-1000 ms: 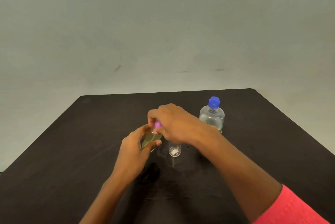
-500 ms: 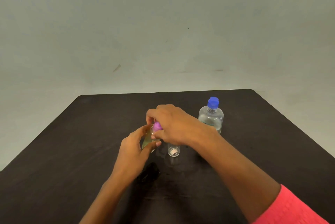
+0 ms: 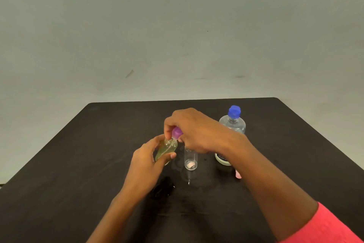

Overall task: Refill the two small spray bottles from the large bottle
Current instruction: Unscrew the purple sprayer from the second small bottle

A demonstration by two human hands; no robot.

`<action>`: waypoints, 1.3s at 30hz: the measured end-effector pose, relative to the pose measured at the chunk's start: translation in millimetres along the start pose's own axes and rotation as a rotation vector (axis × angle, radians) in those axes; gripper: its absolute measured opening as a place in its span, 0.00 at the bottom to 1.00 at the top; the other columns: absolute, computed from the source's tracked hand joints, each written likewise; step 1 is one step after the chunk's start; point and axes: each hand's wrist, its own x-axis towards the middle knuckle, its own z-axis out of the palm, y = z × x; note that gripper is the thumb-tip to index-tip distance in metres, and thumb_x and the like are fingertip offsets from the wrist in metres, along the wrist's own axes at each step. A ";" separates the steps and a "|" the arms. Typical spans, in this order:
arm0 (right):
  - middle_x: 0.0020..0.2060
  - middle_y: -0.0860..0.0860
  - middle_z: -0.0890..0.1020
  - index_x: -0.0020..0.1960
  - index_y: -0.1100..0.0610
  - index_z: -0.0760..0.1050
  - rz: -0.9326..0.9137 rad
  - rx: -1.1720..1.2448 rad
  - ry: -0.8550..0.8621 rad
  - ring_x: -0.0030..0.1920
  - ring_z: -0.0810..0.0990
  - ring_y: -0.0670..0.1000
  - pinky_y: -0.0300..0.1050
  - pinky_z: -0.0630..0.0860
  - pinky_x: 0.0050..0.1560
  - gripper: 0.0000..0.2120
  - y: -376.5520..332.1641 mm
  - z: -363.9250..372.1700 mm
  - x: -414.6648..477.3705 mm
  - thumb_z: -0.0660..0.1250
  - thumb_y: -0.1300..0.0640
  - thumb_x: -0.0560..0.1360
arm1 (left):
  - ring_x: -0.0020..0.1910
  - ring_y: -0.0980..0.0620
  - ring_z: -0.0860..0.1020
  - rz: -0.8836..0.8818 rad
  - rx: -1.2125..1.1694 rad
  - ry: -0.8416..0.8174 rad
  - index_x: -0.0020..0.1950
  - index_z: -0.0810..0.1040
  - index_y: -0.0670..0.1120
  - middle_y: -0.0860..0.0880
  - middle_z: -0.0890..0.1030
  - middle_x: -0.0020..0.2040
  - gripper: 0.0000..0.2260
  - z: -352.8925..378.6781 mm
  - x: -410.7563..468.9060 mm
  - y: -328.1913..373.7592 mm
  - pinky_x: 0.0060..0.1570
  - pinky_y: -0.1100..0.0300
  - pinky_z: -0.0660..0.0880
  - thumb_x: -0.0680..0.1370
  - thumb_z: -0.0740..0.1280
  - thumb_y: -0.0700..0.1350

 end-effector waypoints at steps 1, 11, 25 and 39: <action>0.39 0.41 0.70 0.49 0.53 0.77 0.001 0.025 0.010 0.43 0.72 0.45 0.37 0.68 0.40 0.14 1.3 -3.4 -1.7 0.64 0.70 0.72 | 0.50 0.63 0.77 0.000 0.009 0.002 0.58 0.74 0.58 0.62 0.79 0.48 0.16 -0.7 -0.3 -0.4 0.48 0.71 0.70 0.72 0.72 0.47; 0.44 0.41 0.80 0.49 0.50 0.79 0.095 0.400 0.394 0.48 0.78 0.39 0.30 0.75 0.47 0.09 32.1 -34.0 -22.1 0.69 0.63 0.73 | 0.49 0.64 0.75 -0.061 0.016 0.112 0.58 0.76 0.54 0.62 0.78 0.49 0.15 1.6 1.2 -5.2 0.48 0.72 0.68 0.73 0.71 0.45; 0.46 0.55 0.80 0.45 0.55 0.71 0.908 0.234 0.901 0.44 0.74 0.54 0.43 0.66 0.46 0.06 137.3 31.9 -70.0 0.68 0.60 0.73 | 0.41 0.70 0.72 -0.186 0.026 0.243 0.52 0.75 0.56 0.66 0.75 0.40 0.13 7.6 -1.1 -8.9 0.40 0.73 0.64 0.70 0.74 0.47; 0.47 0.52 0.77 0.55 0.56 0.70 1.092 0.329 0.389 0.44 0.73 0.49 0.44 0.67 0.43 0.12 143.4 80.8 -70.9 0.69 0.56 0.75 | 0.53 0.51 0.78 -0.227 0.051 0.253 0.57 0.77 0.51 0.57 0.80 0.46 0.17 12.8 0.6 -18.9 0.62 0.47 0.72 0.70 0.74 0.47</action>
